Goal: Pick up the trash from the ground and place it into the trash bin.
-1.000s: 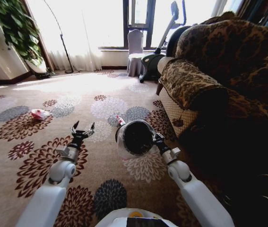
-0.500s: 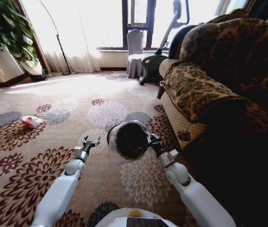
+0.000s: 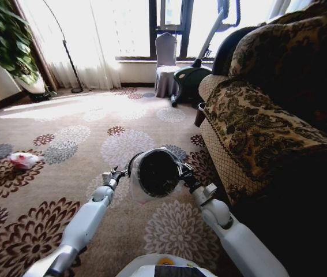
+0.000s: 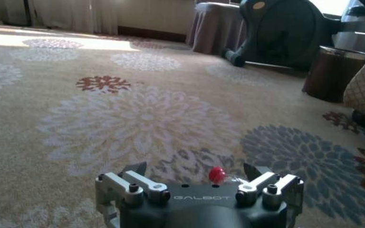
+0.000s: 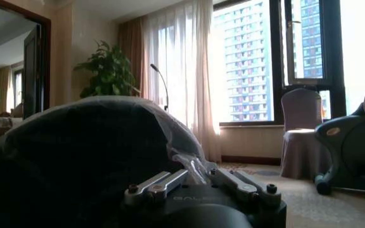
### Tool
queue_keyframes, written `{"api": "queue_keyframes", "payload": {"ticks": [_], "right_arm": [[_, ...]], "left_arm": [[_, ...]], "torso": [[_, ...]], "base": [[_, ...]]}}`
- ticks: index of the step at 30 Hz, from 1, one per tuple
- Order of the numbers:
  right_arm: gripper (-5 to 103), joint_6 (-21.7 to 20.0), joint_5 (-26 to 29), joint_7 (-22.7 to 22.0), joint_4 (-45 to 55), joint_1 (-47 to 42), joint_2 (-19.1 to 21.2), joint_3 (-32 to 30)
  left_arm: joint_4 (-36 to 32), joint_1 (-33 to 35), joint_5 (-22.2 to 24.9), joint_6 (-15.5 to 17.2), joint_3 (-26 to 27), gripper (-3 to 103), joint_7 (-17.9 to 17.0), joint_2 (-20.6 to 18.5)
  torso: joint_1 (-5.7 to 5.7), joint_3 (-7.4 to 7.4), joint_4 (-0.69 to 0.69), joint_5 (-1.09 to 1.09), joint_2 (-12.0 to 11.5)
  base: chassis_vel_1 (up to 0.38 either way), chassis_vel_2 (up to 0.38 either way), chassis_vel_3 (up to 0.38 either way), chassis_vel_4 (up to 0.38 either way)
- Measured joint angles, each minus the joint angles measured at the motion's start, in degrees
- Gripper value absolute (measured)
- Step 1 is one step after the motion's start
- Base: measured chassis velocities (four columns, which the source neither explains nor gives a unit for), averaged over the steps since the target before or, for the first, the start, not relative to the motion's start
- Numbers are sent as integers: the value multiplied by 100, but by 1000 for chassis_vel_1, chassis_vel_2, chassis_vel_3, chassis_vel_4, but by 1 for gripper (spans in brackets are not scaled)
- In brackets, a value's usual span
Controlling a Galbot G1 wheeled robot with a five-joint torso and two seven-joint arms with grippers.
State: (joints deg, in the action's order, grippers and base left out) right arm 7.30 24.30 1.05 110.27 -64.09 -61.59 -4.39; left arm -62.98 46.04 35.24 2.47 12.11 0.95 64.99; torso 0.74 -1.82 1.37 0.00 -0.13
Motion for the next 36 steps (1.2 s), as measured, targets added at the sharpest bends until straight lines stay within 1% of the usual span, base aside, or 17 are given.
{"api": "queue_keyframes", "payload": {"ticks": [1,7,9,13,15,17,20,22,23,25,26,27,28,29,33,35,36], "right_arm": [[0,18,-1,2,6,-24,-1,-14],[0,52,-3,2,15,-118,-7,-82],[0,52,-32,2,15,-147,-12,-98],[0,52,-50,1,17,-190,-16,-101],[0,92,-78,-1,19,-226,-8,-115],[0,109,-87,-3,23,-244,0,-124],[0,134,-124,-3,63,-355,12,-165],[0,153,-133,1,96,-445,10,-195],[0,153,-133,1,96,-445,10,-195],[0,176,-138,1,116,-523,22,-233],[0,176,-138,1,116,-523,22,-233],[0,178,-134,0,139,-563,42,-249],[0,178,-127,1,164,-601,66,-265],[0,178,-119,0,188,-640,90,-291],[0,178,-85,0,262,-773,121,-411],[0,178,-32,-5,313,-868,126,-522],[0,178,-32,-5,313,-868,126,-522]], "left_arm": [[67,-40,-4,0,-64,100,15,5],[319,-226,-3,-21,-300,100,63,62],[433,-327,55,-40,-432,100,76,101],[575,-488,236,12,-644,100,63,178],[669,-592,401,113,-776,100,-27,249],[690,-623,489,180,-829,100,-81,272],[798,-752,821,453,-1002,100,-399,379],[988,-894,1126,600,-1075,100,-643,510],[988,-894,1126,600,-1075,100,-643,510],[1245,-1101,1385,764,-1099,100,-691,629],[1245,-1101,1385,764,-1099,100,-691,629],[1383,-1229,1473,895,-1119,100,-692,694],[1494,-1340,1559,1015,-1154,100,-670,755],[1584,-1423,1625,1072,-1195,100,-643,804],[1852,-1607,1671,1119,-1237,100,-580,979],[2215,-1771,1562,1173,-1114,100,-672,1243],[2215,-1771,1562,1173,-1114,100,-672,1243]], "torso": [[0,0,2,0,0],[2,-2,3,1,0],[3,-3,2,-2,0],[3,-3,0,5,0],[4,-3,-5,1,0],[4,-3,-4,1,0],[3,-3,-1,1,0],[3,-2,4,-1,0],[3,-2,4,-1,0],[3,-2,4,1,0],[3,-2,4,1,0],[3,-2,4,2,1],[3,-3,1,3,1],[3,-3,0,2,1],[3,-3,-1,2,1],[3,-2,0,1,1],[3,-2,0,1,1]], "base": [[-2,-66,-38,36],[-56,-33,74,33],[-138,-10,161,26],[-180,-51,164,37],[-136,-59,91,33],[-89,-56,64,38],[-30,-19,8,-1],[0,0,0,0],[0,0,0,0],[0,0,0,0],[0,0,0,0],[0,0,0,0],[0,0,0,0],[0,0,0,0],[0,0,0,0],[0,0,0,0],[0,0,0,0]]}}
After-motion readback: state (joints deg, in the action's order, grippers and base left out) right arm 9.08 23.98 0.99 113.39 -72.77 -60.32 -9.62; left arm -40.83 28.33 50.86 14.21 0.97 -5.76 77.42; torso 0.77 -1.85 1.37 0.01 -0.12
